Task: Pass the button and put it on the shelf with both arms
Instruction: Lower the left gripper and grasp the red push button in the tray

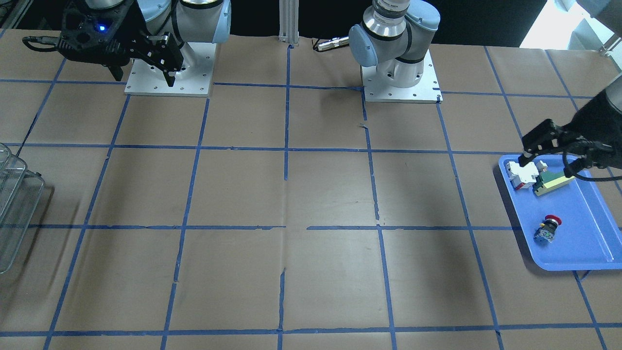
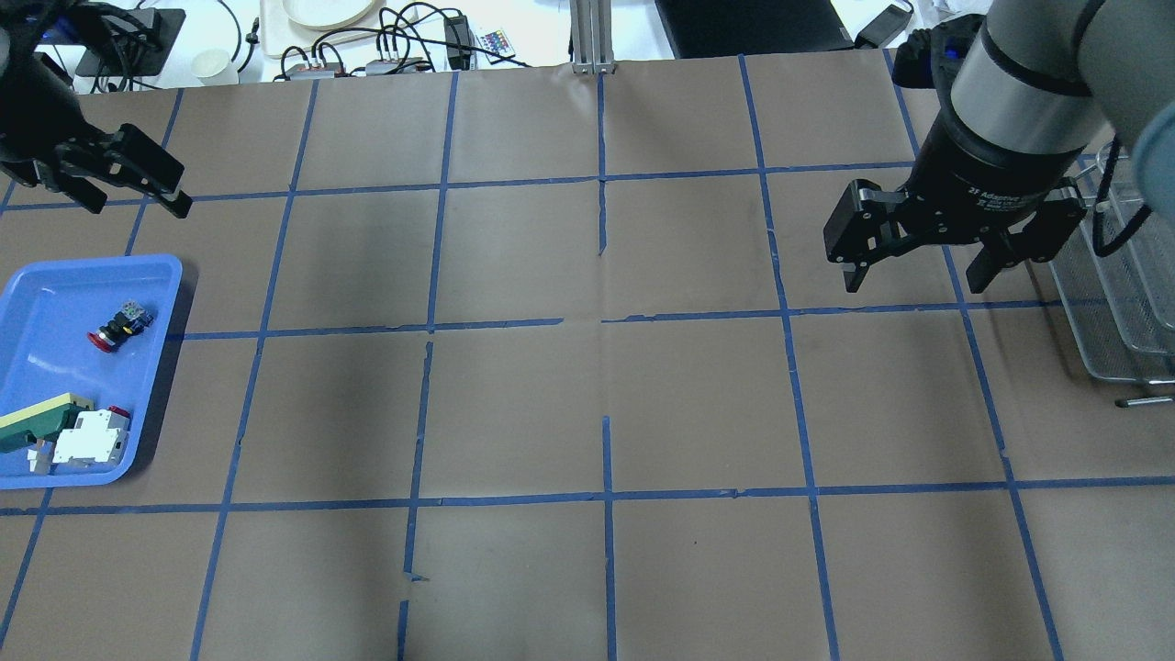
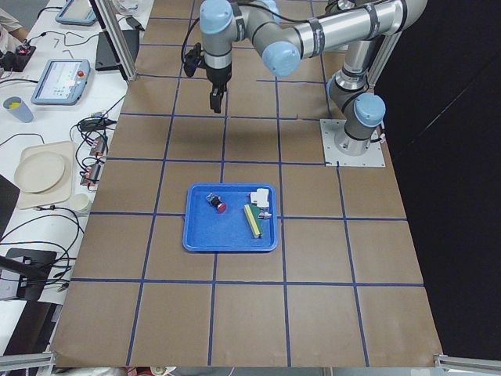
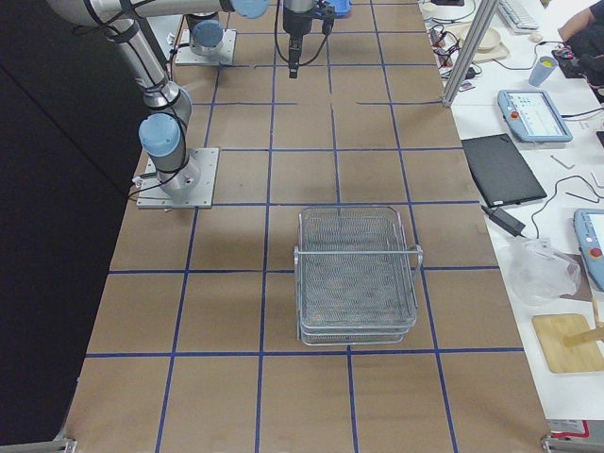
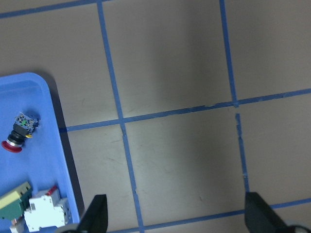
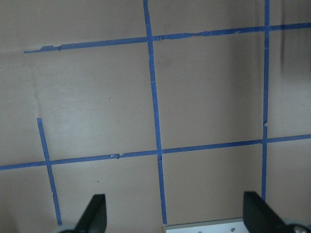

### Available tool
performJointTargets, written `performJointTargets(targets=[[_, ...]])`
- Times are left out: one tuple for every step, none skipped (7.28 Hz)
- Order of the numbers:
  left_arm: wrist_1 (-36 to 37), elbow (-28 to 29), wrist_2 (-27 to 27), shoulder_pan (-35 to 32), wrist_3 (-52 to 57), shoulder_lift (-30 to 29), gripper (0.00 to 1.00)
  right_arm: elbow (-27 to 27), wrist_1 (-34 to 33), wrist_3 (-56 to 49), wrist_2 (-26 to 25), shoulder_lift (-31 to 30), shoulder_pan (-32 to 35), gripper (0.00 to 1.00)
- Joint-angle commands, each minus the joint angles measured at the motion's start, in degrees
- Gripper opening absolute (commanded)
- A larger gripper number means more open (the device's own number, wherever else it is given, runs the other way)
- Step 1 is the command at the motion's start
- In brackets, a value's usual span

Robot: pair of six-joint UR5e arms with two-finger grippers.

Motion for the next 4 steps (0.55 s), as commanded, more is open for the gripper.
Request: performJointTargets(targets=[[10.09, 0.62, -1.03, 10.84, 18.35, -11.54, 0.99, -0.01, -1.23, -0.15, 0.1, -0.11, -0.01, 1.0], [20.42, 1.24, -1.21, 12.88, 29.21, -16.21, 0.99, -0.19, -1.14, -0.24, 0.1, -0.38, -0.01, 1.0], [23.83, -0.41, -4.86, 13.69, 33.23, -18.0, 0.98, -0.1, -1.14, -0.33, 0.62, -0.21, -0.01, 1.0], [23.86, -2.6, -7.68, 15.96, 34.49, -18.28, 0.98, 0.25, -0.62, -0.24, 0.63, 0.23, -0.01, 1.0]])
